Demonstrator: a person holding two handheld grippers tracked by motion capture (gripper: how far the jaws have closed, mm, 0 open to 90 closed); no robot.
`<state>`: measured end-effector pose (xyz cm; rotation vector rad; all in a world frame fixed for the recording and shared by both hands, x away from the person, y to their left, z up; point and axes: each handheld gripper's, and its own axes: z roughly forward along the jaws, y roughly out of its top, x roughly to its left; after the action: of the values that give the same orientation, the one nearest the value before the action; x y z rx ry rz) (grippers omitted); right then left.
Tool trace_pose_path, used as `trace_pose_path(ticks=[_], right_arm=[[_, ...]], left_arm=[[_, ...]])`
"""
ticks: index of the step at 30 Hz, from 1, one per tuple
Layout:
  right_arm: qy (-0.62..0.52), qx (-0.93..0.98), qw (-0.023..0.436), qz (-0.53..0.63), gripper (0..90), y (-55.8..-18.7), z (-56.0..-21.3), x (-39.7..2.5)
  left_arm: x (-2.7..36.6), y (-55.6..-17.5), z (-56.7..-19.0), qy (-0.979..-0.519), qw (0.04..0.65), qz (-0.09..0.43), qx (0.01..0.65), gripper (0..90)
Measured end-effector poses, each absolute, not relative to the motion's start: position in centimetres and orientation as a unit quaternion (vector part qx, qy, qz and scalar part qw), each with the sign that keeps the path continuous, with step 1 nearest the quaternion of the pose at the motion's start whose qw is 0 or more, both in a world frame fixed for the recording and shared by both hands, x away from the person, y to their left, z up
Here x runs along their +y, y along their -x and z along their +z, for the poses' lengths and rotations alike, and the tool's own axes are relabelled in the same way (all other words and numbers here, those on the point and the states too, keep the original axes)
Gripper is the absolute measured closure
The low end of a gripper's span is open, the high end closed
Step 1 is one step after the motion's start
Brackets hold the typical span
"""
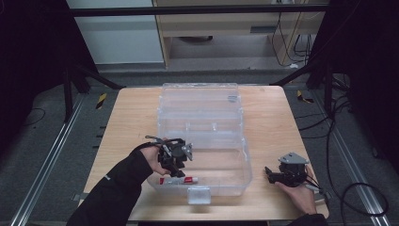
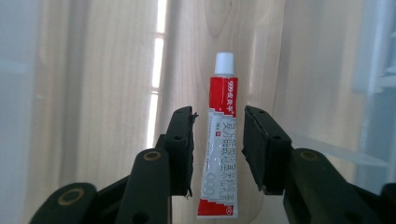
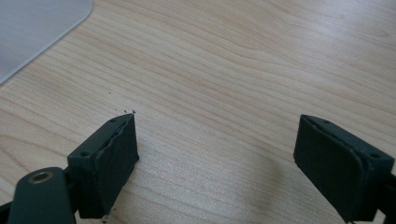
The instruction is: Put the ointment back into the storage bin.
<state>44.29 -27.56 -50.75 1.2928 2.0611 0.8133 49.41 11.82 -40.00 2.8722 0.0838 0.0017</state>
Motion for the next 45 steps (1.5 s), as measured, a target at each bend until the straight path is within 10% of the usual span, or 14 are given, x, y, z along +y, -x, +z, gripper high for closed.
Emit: trace_pose_path(ticks=[30, 45], right_arm=[[-0.485, 0.768, 0.289, 0.303, 13.0, -44.3, -50.8, -27.6], [-0.485, 0.767, 0.293, 0.301, 12.9, -44.3, -50.7, -27.7]], left_arm=[[20.2, -45.1, -36.2, -0.874, 0.432, 0.100, 0.197, 50.5], [25.7, -43.5, -37.8, -0.820, 0.473, 0.155, 0.283, 53.4]])
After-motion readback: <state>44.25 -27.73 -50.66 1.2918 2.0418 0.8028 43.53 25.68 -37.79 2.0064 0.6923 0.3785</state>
